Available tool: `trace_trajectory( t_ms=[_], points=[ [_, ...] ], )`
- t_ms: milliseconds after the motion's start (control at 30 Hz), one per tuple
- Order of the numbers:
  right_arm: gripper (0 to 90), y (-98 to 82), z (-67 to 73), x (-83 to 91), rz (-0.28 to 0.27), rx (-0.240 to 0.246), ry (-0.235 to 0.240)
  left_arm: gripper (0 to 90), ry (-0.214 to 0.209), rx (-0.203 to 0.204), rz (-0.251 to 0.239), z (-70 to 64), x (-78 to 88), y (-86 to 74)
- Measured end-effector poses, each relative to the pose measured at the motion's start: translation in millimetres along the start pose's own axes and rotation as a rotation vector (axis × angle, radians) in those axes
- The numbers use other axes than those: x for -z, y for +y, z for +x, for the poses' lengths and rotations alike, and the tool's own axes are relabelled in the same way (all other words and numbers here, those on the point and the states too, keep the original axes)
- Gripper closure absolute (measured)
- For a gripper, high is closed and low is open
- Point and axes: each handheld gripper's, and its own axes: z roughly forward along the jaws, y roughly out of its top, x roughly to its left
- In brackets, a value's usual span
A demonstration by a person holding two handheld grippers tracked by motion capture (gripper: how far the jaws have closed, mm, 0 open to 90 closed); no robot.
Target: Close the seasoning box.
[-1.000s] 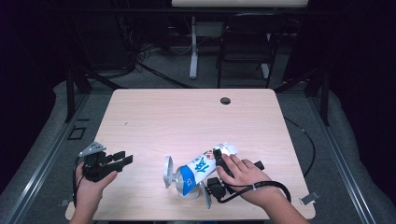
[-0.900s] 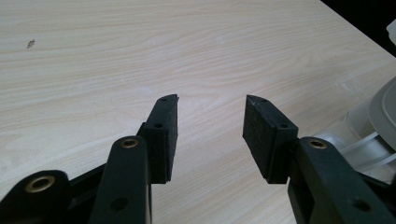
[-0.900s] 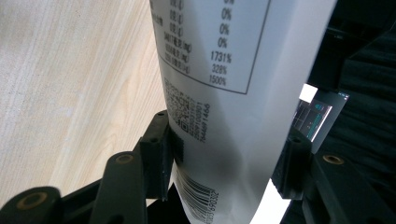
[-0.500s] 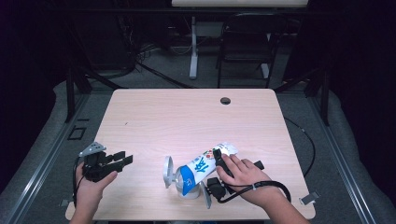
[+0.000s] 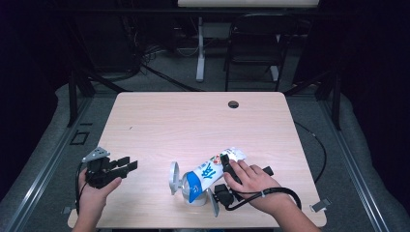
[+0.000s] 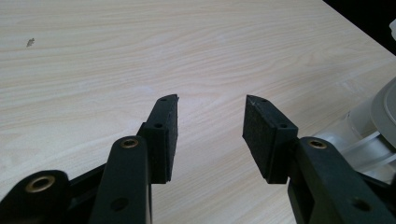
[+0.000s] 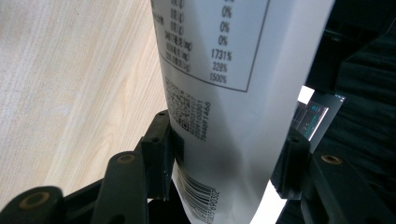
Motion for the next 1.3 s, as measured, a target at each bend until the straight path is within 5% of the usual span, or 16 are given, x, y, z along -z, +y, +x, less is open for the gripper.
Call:
trace_trajectory(
  t_ms=[1300],
  points=[
    [50.7,0.5,-0.9,1.4,0.007,0.013,-0.004,55.4,0.003,0.004,-0.001,0.5,-0.6,-0.6]
  ],
)
